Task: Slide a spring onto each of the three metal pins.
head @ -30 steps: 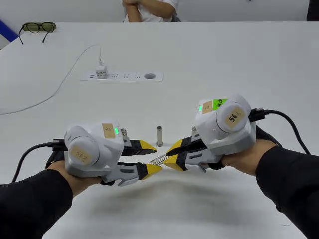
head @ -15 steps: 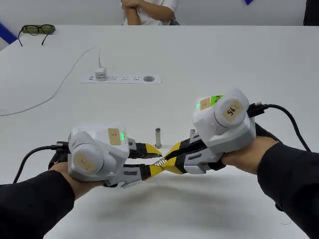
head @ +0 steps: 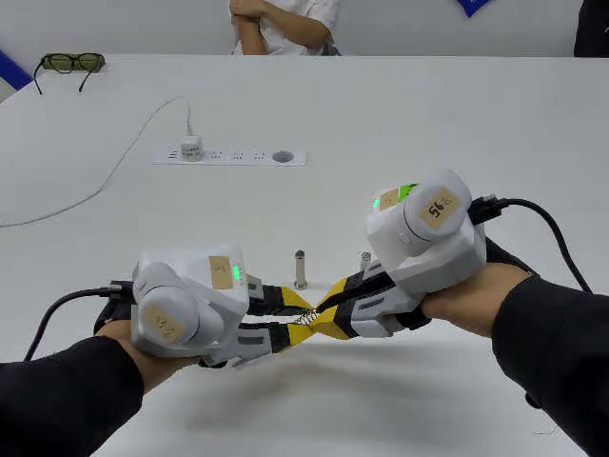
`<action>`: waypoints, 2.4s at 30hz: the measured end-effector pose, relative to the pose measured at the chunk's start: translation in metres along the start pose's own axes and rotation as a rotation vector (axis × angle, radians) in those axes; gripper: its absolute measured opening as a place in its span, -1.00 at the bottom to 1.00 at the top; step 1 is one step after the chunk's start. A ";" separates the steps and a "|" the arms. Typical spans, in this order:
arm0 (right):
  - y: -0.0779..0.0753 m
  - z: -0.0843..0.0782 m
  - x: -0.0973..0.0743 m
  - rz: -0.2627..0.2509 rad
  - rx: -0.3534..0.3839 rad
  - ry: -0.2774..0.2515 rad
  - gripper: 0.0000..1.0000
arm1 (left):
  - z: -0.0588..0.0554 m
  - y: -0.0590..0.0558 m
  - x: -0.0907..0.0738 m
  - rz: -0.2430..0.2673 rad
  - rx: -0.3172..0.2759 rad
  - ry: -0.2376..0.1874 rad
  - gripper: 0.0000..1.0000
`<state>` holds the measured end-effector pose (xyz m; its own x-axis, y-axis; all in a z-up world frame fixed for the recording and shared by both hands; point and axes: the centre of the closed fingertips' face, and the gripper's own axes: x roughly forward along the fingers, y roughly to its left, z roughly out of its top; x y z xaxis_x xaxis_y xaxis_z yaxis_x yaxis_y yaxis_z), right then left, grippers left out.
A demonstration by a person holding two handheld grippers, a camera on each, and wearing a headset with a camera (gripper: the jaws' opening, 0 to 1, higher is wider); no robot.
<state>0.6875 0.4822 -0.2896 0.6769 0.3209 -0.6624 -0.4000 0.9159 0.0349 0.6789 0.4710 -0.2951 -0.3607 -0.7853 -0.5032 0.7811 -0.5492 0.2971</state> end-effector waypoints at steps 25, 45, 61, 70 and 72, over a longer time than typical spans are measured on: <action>-0.007 0.005 -0.041 -0.094 0.010 -0.101 -0.65 | 0.003 0.030 -0.013 0.107 -0.257 -0.118 -0.80; -0.023 -0.024 -0.084 -0.250 0.042 -0.165 -0.58 | 0.027 0.073 -0.029 0.238 -0.410 -0.266 -0.80; -0.031 -0.036 -0.100 -0.327 0.101 -0.218 -0.56 | 0.034 0.103 -0.027 0.323 -0.473 -0.332 -0.80; -0.032 -0.041 -0.097 -0.326 0.108 -0.214 -0.56 | 0.034 0.113 -0.021 0.352 -0.496 -0.374 -0.80; -0.033 -0.041 -0.097 -0.328 0.111 -0.215 -0.56 | 0.034 0.112 -0.018 0.347 -0.503 -0.380 -0.81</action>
<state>0.6096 0.4112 -0.2576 0.8762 0.0400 -0.4803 -0.0804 0.9947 -0.0639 0.7555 0.4136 -0.2253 -0.1299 -0.9861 -0.1033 0.9901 -0.1234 -0.0671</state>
